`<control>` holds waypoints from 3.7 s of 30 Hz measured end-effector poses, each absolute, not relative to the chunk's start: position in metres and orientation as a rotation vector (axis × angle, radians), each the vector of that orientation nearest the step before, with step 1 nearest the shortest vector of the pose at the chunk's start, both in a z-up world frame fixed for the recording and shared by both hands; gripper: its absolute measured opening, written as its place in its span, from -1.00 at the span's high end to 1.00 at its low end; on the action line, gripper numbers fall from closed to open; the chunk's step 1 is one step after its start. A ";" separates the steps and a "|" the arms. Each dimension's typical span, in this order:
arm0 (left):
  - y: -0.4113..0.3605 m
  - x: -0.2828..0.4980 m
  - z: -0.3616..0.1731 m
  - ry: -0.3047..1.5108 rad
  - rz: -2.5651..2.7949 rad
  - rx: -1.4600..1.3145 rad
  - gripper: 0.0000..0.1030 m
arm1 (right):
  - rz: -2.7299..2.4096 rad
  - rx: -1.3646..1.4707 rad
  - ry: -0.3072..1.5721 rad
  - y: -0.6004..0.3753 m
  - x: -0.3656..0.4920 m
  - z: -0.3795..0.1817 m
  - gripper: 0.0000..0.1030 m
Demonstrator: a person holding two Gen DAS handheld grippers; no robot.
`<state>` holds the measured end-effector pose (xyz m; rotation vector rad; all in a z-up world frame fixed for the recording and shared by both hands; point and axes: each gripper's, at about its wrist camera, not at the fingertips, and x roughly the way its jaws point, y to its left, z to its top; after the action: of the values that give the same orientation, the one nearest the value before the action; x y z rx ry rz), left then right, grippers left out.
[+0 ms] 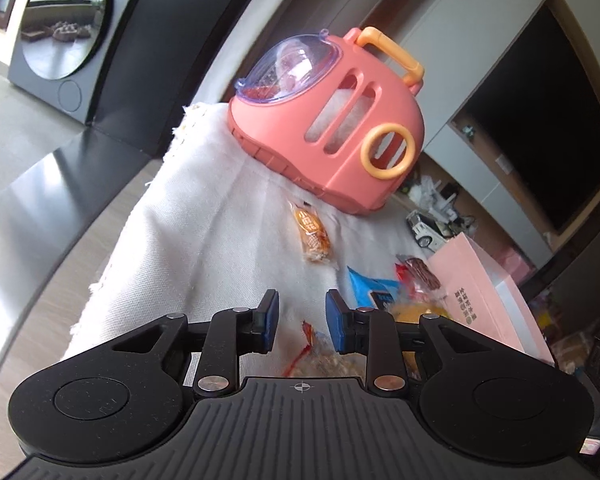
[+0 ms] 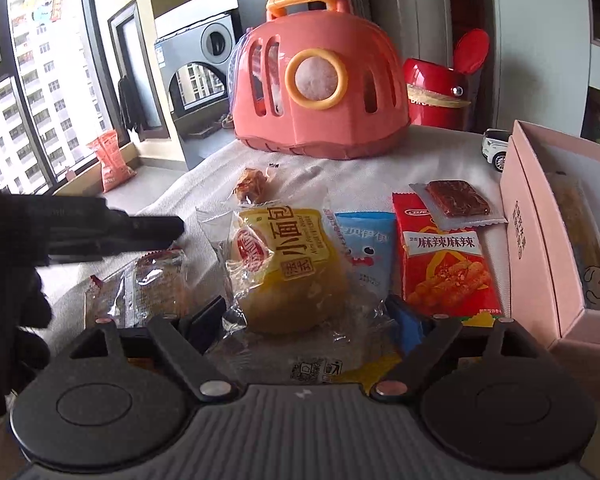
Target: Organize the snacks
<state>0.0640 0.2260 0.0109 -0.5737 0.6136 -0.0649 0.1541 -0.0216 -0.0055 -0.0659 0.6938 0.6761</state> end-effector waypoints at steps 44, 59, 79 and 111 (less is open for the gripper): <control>0.076 0.047 0.029 0.901 -0.438 -0.441 0.42 | 0.528 -0.018 0.744 -0.133 0.076 0.011 -0.25; 0.113 0.017 0.025 0.947 -0.308 -0.441 0.44 | 0.586 -0.046 0.626 -0.120 0.046 0.045 -0.43; 0.009 0.042 0.017 0.834 -0.404 0.128 0.26 | 0.357 0.022 0.664 -0.200 0.038 -0.009 -0.49; 0.044 -0.001 0.019 0.887 -0.421 0.239 0.06 | 0.386 0.052 0.671 -0.200 0.040 -0.011 -0.65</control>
<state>-0.0010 0.0436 0.0190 0.2389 0.8866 -0.4210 0.0403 -0.2005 -0.0111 0.0516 0.6706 0.3859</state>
